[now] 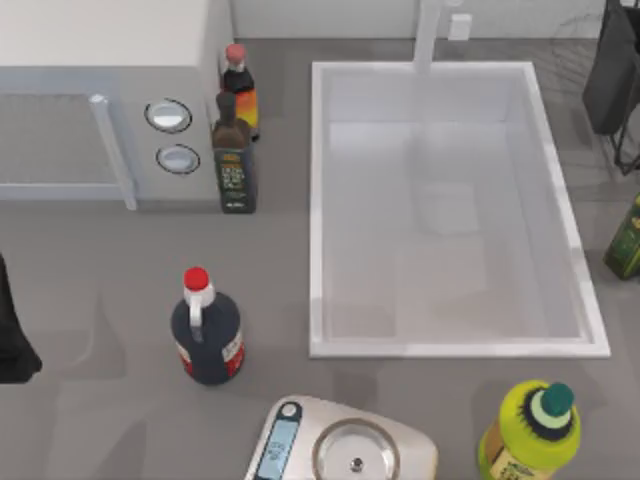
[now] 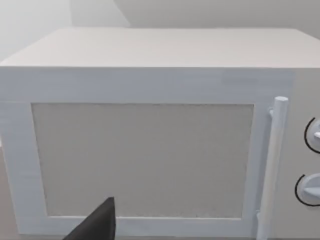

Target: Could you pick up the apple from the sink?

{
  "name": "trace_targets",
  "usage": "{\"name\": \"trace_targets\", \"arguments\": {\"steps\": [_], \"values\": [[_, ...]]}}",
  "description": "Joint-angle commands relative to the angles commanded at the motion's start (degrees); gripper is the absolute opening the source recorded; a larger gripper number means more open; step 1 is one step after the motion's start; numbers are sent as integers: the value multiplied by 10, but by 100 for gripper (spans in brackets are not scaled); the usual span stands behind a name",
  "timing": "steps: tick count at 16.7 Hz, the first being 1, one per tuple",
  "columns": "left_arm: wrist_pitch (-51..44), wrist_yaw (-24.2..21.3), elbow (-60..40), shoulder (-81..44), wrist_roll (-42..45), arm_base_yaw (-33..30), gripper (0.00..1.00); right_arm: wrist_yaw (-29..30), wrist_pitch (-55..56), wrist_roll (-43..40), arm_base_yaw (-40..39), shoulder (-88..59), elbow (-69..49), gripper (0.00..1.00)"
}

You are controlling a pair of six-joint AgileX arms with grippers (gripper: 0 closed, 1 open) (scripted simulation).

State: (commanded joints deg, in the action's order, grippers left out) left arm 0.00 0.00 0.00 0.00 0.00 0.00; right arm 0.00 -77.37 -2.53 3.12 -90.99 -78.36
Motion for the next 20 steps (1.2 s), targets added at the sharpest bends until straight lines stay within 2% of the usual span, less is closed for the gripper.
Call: {"name": "trace_targets", "arguments": {"steps": [5,9,14,20], "values": [[0,0,0,0,0,0,100,-3,0,35,-2,7,40,0],[0,0,0,0,0,0,100,-5,82,66,2,0,145,0],[0,0,0,0,0,0,100,-1,229,21,0,-36,203,0],[0,0,0,0,0,0,100,0,253,4,-3,-48,205,0]]}}
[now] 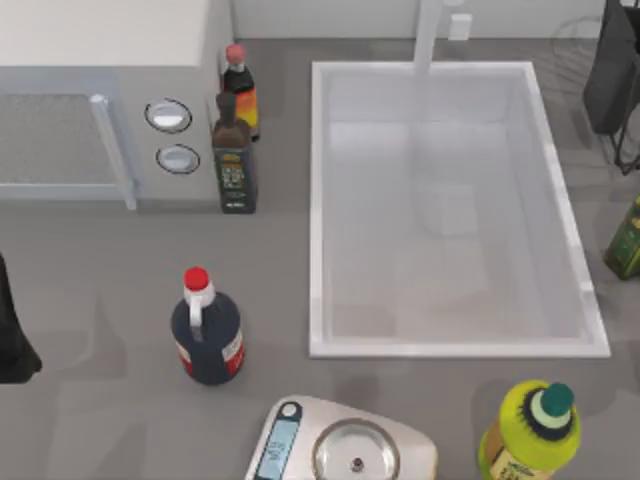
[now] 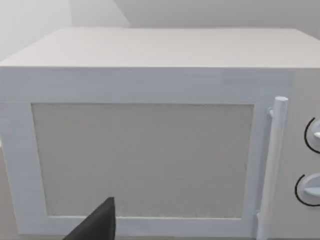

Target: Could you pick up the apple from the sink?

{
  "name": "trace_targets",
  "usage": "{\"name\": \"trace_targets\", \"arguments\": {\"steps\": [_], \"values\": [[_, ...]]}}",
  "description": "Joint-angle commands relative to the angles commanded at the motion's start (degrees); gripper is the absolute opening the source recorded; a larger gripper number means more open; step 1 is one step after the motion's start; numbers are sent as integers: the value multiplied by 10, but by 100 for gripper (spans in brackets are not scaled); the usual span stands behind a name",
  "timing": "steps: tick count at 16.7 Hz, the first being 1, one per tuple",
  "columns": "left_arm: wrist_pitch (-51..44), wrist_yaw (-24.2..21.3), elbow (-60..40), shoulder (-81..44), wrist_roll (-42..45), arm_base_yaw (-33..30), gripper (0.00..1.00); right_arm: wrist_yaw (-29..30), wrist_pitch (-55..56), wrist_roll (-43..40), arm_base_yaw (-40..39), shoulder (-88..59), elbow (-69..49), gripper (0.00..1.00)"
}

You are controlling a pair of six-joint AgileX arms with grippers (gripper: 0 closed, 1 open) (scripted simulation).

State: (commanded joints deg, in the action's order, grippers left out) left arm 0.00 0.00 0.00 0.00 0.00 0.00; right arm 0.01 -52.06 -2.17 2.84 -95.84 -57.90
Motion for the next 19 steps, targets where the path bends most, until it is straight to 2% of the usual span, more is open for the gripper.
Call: {"name": "trace_targets", "arguments": {"steps": [13,19], "values": [[0,0,0,0,0,0,100,0,0,0,0,0,0,98],[0,0,0,0,0,0,100,0,0,0,0,0,0,100]]}}
